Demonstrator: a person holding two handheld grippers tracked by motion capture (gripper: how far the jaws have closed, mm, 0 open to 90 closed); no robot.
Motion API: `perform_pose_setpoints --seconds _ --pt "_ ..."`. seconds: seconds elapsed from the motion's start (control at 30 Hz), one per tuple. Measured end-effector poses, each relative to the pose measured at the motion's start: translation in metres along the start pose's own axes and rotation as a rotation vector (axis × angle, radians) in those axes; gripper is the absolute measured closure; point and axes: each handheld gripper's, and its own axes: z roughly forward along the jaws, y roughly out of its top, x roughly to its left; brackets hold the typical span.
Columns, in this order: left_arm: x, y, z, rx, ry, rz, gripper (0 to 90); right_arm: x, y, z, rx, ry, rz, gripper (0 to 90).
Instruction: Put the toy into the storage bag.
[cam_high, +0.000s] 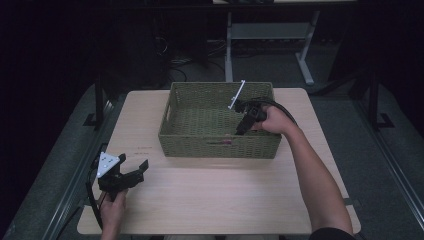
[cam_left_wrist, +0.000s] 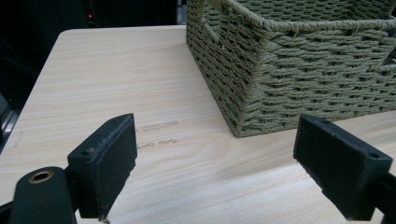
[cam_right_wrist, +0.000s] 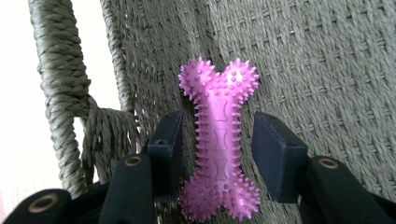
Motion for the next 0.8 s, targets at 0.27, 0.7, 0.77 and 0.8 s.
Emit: perform_pose_setpoints --seconds 0.27,0.7,0.77,0.8 --pt "-0.001 0.000 0.000 0.003 -0.002 0.003 13.0 0.001 -0.002 -0.013 -0.053 -0.019 0.021 49.4" --pt "-0.003 0.000 0.001 0.001 -0.008 0.003 13.0 0.009 -0.014 -0.042 -0.124 -0.071 0.056 40.1" --pt "-0.004 0.000 0.001 0.003 -0.008 0.008 13.0 0.012 -0.015 -0.050 -0.143 -0.084 0.056 39.6" --pt "-0.004 0.000 0.001 0.003 -0.006 0.007 13.0 0.012 -0.015 -0.050 -0.143 -0.084 0.056 39.6"
